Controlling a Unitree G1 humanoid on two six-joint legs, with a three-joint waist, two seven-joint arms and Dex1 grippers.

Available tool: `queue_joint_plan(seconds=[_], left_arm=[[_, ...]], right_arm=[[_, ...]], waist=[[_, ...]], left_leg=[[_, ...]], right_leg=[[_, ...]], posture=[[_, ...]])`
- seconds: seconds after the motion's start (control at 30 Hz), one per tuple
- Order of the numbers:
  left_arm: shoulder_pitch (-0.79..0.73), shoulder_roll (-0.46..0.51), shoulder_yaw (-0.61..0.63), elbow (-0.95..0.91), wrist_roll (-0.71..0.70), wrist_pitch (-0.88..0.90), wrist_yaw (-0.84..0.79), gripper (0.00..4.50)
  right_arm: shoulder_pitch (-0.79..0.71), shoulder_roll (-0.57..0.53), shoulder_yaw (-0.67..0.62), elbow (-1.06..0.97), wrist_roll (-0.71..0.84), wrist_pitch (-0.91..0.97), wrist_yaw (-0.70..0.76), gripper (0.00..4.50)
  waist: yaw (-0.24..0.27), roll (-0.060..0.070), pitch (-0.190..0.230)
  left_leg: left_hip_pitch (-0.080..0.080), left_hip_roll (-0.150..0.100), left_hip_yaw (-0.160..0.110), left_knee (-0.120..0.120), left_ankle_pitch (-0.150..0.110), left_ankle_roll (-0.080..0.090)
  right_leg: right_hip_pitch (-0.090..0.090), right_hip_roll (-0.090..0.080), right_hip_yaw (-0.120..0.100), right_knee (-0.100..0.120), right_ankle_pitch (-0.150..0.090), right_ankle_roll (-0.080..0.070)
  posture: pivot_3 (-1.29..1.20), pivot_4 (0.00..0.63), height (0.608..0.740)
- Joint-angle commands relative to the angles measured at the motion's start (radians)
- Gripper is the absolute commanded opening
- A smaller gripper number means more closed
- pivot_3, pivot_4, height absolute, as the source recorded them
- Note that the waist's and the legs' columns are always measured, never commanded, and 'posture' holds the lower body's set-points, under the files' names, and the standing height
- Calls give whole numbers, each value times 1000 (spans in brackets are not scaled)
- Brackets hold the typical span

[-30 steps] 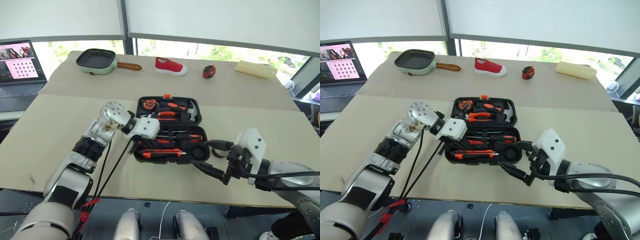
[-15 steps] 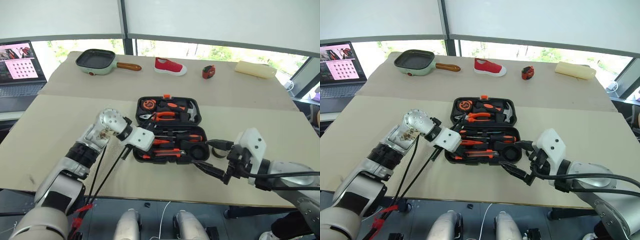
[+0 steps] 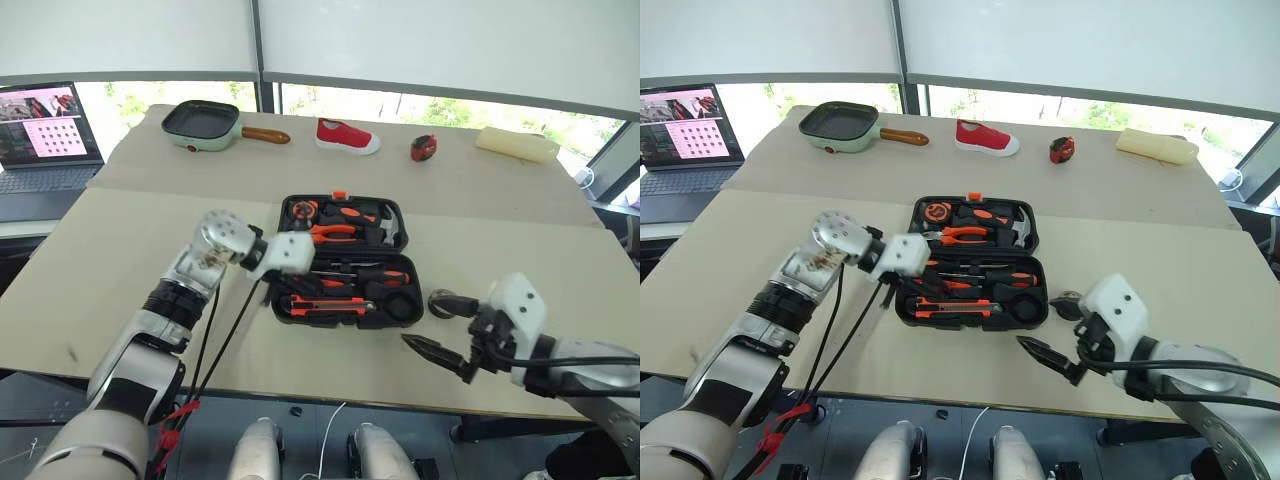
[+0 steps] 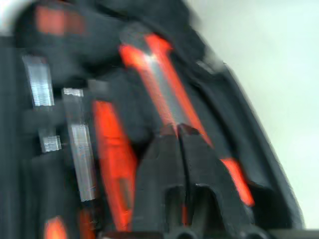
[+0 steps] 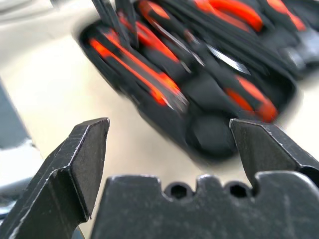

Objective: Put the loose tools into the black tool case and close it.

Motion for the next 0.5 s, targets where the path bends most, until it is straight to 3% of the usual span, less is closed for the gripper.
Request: queue_joint_plan(seconds=[0.03, 0.17, 0.27, 0.37, 0.5], left_arm=[[0, 43, 110, -129, -132, 166, -5, 2177], [72, 102, 197, -287, -276, 397, 0, 3357], [143, 166, 217, -425, -341, 482, -14, 4461], [192, 207, 215, -512, -367, 518, -9, 4461], [246, 226, 201, -579, -363, 501, 21, 4461]], right_arm=[[108, 0, -180, -16, -16, -32, 68, 4500], [279, 25, -372, 34, -58, -57, 169, 4500], [305, 19, -406, 76, -75, -76, 206, 4500], [261, -3, -367, 118, -86, -85, 218, 4500], [108, -57, -186, 202, -147, -108, 211, 4500]], waist=[[-3, 0, 0], [-8, 2, 0], [-15, 2, 0], [-18, 2, 0], [-19, 2, 1]], left_leg=[[-1, 0, 0, -1, 0, 0], [0, -1, -1, -1, 0, 0], [2, 0, -1, -1, 0, 0], [4, 0, -1, -1, 0, 0], [9, 0, 0, -2, 0, 0]], right_leg=[[-1, 0, 0, 0, 0, 0], [0, 0, 0, 1, 0, 0], [2, 0, 0, 0, -1, 1], [4, 0, 0, -1, -3, 3], [7, 0, 0, -2, -4, 3]], posture=[[0, 150, 740], [0, 150, 740], [0, 150, 740], [0, 150, 740], [0, 150, 740]])
